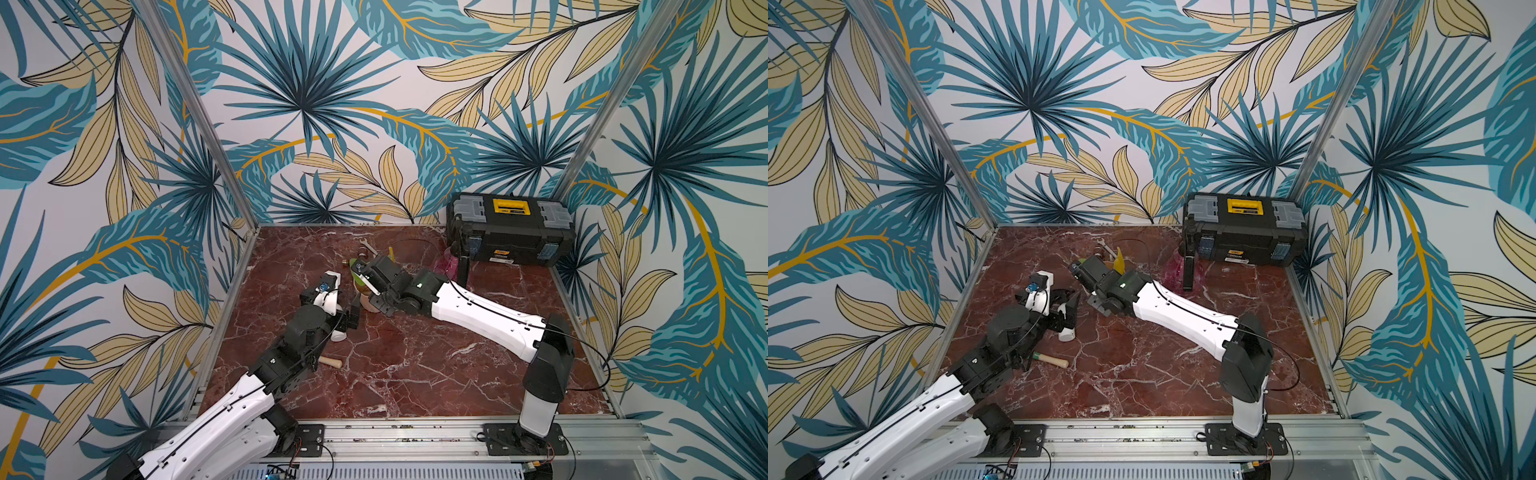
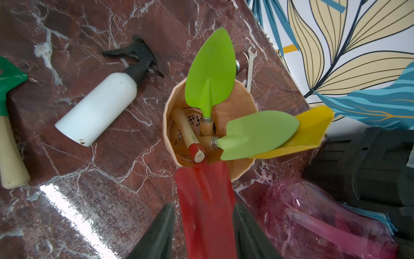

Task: Organize the gardening tools
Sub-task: Place the gardening tool in the container, then pick up the gardening tool from the center of the board.

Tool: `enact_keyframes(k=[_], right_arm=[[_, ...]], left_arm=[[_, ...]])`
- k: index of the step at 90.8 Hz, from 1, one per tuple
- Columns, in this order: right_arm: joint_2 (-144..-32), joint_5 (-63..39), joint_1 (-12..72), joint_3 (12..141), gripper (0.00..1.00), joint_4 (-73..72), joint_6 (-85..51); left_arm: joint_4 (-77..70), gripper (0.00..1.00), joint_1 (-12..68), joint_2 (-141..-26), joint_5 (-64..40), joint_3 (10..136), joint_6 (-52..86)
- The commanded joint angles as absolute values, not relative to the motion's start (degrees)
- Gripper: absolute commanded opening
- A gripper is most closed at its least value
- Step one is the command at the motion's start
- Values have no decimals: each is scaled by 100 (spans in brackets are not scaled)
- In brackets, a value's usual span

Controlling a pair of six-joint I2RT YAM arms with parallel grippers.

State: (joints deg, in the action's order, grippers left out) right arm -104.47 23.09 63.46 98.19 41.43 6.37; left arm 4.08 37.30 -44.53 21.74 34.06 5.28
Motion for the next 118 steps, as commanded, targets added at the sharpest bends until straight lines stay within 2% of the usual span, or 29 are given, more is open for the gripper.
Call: enact_keyframes(k=[1, 21, 37, 51, 77, 90, 118], right_arm=[[-9981, 2011, 6363, 9578, 54, 3924, 356], [-9572, 1781, 6342, 9196, 61, 3749, -139], [-9170, 1379, 6298, 8684, 63, 3451, -896], [-8902, 587, 6268, 8169, 65, 3115, -1338], [-8553, -830, 6272, 7229, 67, 2356, -1306], [-8751, -1389, 6275, 7126, 65, 2276, -1184], [-9085, -1496, 6313, 6832, 62, 1982, -765]], left_arm=[[700, 100, 3744, -4355, 2321, 3654, 462], [1232, 100, 3744, -4461, 2445, 3939, 750], [2257, 100, 3744, -4590, 2854, 4380, 1330], [3121, 100, 3744, -4640, 3225, 4730, 1970], [4924, 100, 3744, -4641, 3663, 5072, 3540], [5247, 100, 3744, -4599, 3702, 4953, 3827], [5077, 100, 3542, -4393, 3525, 4379, 3851]])
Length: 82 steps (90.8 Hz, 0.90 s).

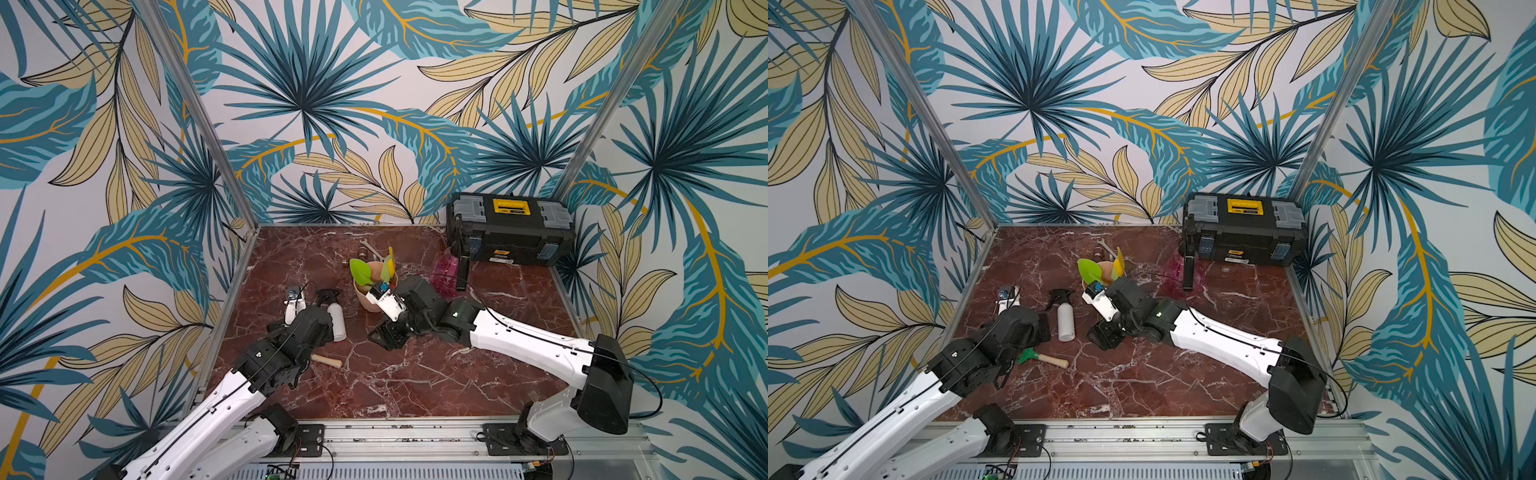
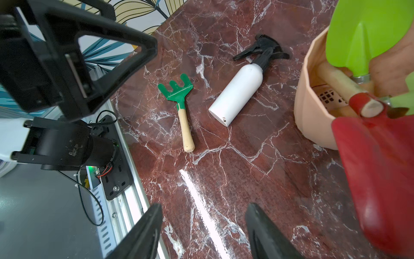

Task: Organize the gardening tools
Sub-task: Pick up the gardening tool from the center of the board.

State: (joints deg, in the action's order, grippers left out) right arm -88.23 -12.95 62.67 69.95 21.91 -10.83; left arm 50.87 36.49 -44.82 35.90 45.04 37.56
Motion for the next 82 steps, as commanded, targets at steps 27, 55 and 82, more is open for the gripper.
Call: enact_keyframes(k=[27, 55, 82], right_arm=[[-9658, -1197, 6822, 6814, 60, 913, 111], [-10634, -1363, 7147, 7124, 60, 29, 680], [-11727, -1315, 7233, 7745, 63, 180, 746]], left_arm=[[4933, 100, 3179, -4363, 3503, 4623, 3418], [4799, 100, 2854, -4218, 3431, 4783, 3106], [4680, 100, 2830, -4015, 3469, 4689, 3097]])
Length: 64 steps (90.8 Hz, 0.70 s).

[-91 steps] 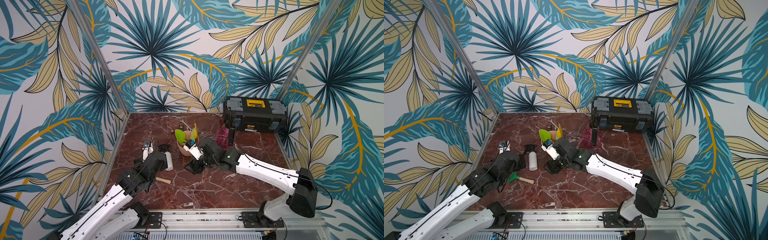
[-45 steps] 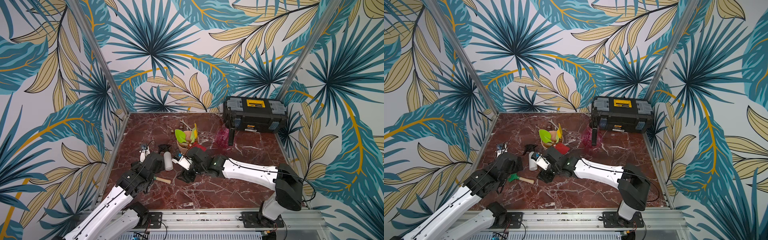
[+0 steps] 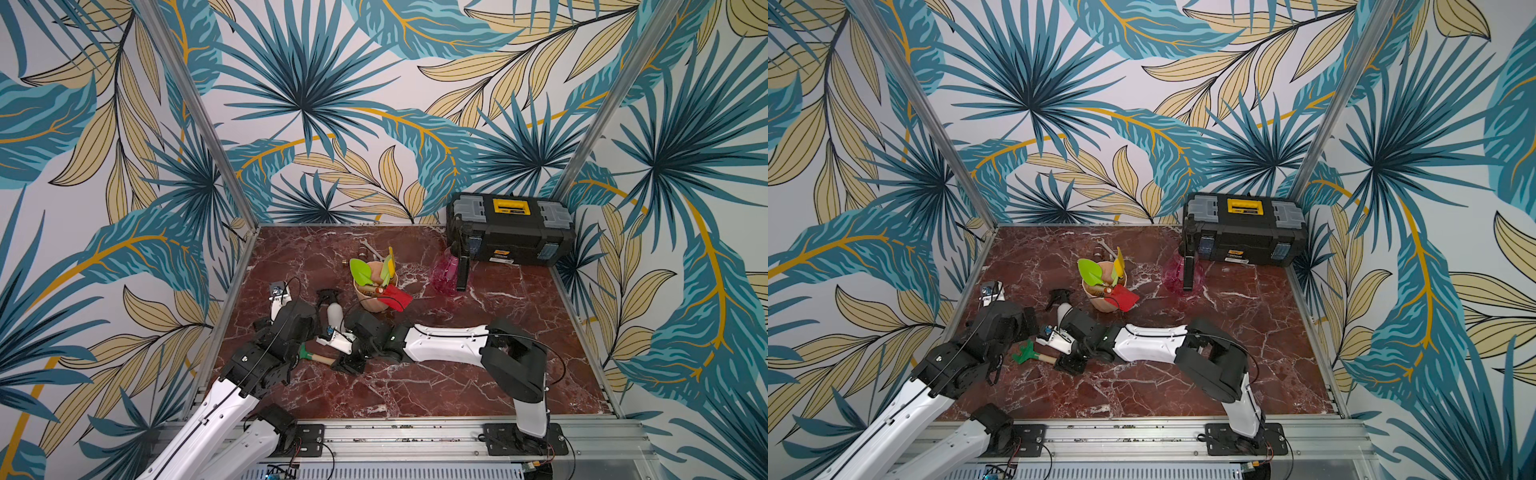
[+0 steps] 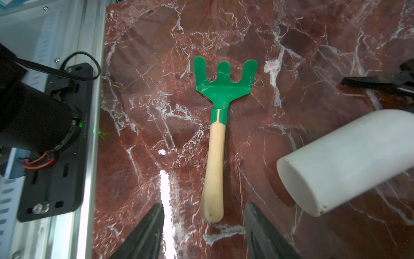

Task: Organize the gardening tools
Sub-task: Pick up the gardening tool from the center of the board.

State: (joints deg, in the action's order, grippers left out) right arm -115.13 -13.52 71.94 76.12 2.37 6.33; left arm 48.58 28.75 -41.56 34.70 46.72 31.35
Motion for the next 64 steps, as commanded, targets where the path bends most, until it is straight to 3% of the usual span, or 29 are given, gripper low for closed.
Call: enact_keyframes(k=[1, 18, 32, 64], right_arm=[[-11761, -1304, 7233, 7762, 64, 186, 747], [-12268, -1257, 7238, 8132, 63, 402, 720], [-12508, -1159, 7255, 8293, 57, 506, 704], [-12639, -1040, 7280, 8372, 35, 578, 676]], left_arm=[[4674, 100, 2830, -4007, 3462, 4678, 3104], [4639, 100, 2830, -3916, 3402, 4588, 3179], [4635, 100, 2830, -3821, 3371, 4584, 3179], [4558, 100, 2830, -3710, 3371, 4476, 3168]])
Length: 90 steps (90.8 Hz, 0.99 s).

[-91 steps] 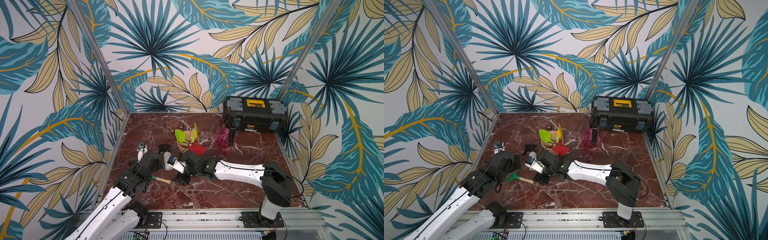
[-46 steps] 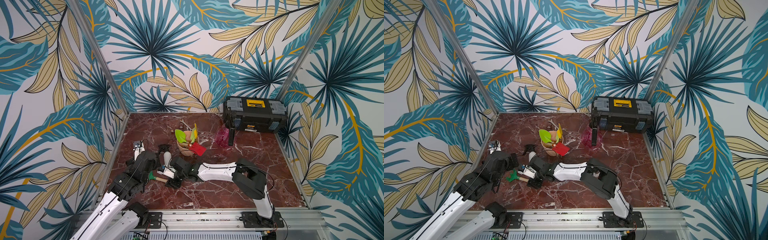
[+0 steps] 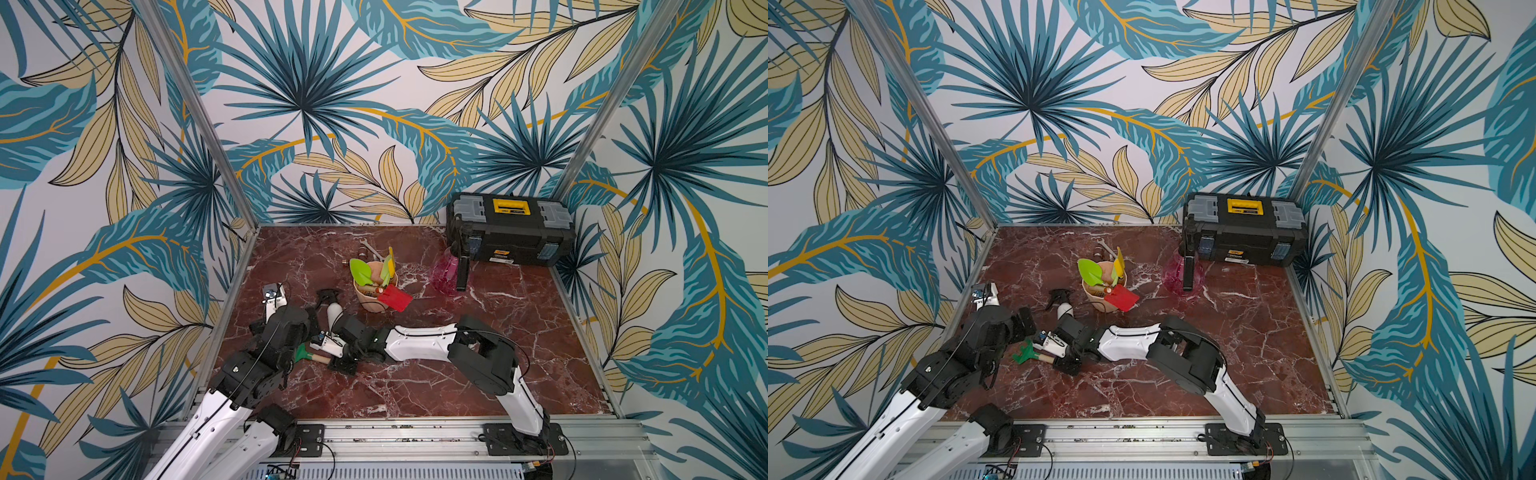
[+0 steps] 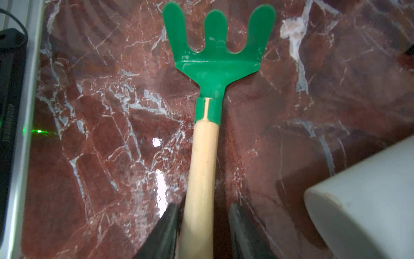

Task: Organize the gardening tools
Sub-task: Pick up the gardening tool from the center of the board.

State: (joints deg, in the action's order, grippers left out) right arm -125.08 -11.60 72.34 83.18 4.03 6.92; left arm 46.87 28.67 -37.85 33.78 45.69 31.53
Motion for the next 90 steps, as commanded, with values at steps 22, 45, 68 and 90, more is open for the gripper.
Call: enact_keyframes(k=[22, 45, 68, 90], right_arm=[[-12343, -571, 7280, 8253, 24, 481, 529], [-11665, -178, 7195, 7843, 16, 222, 56], [-10836, -104, 6981, 7244, 15, -57, -488], [-9997, 88, 6761, 6636, 15, -355, -1012]], left_arm=[[4449, 100, 2829, -3718, 3251, 4496, 3112], [4283, 100, 2830, -3709, 2991, 4575, 2927], [3785, 100, 2830, -3744, 2017, 4893, 2485], [3523, 100, 2830, -3600, 1246, 5370, 2312]])
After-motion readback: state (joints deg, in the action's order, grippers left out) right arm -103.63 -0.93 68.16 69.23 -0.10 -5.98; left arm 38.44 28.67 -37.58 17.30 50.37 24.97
